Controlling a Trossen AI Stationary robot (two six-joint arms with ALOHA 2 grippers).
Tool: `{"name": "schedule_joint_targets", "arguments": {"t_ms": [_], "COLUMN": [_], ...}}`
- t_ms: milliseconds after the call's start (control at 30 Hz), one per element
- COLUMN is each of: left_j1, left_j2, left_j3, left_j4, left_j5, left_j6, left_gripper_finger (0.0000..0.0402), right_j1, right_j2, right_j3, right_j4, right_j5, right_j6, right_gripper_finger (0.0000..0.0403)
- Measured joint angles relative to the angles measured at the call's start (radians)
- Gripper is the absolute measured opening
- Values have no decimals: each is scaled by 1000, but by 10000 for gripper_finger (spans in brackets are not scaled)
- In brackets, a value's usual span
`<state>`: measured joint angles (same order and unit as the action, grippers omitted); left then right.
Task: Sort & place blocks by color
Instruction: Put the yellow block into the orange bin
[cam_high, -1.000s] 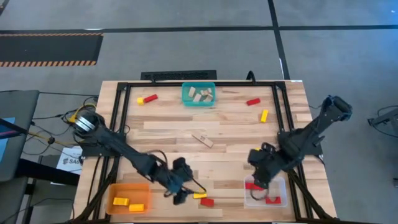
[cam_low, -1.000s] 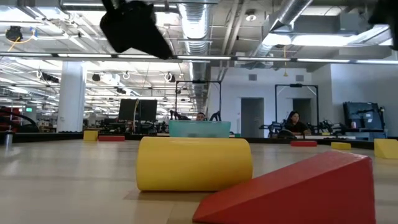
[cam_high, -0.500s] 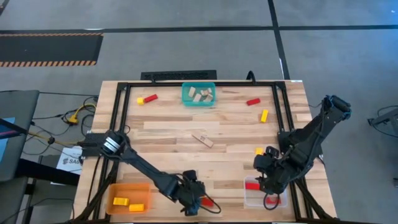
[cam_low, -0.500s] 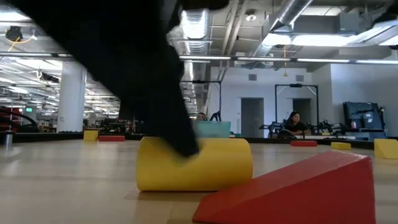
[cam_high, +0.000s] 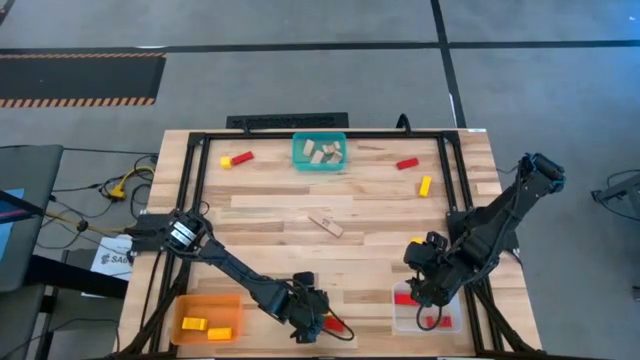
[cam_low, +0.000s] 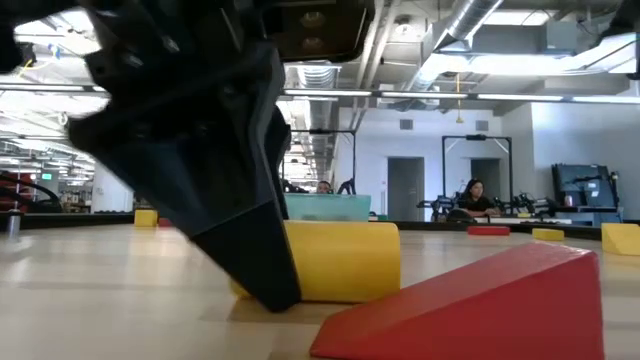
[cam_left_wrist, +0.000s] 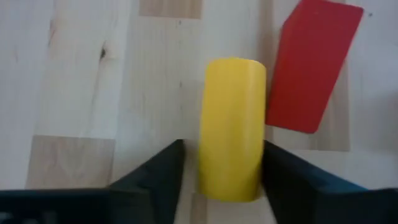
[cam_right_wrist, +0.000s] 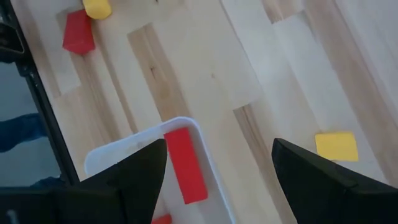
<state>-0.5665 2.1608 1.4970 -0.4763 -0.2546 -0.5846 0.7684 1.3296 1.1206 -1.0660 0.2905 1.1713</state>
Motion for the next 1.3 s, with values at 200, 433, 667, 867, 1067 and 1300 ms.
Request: {"name": "schedule_joint_targets", "arguments": {"t_ms": [200,433,667,867,1067,1300], "left_j1": [36,38,-105,-289,-389,-399], "left_j2": [-21,-214,-399,-409,-409,-409], "left_j3": [-7,-8,-8,-14,-130,-268], "left_j4": [-8,-243,-622,-744,-738,-659], "left_j5": [98,175,250,303,352,394], "left_j6": [1,-37,-268,-487,-663,-720], "left_gripper_finger": [98,98,98,98,98,99], "right_j1": [-19,-25,-25,-25,-50,-125], "right_j2": [0,0,0,0,0,0], "right_j3": [0,0,0,0,0,0], "right_j4": [0,0,5,5,7,25], "right_j5": [8,50,99,137,154,147], "right_j6": [-1,-2,29,10,-2,-88], "right_gripper_finger": [311,311,311,311,311,311]}}
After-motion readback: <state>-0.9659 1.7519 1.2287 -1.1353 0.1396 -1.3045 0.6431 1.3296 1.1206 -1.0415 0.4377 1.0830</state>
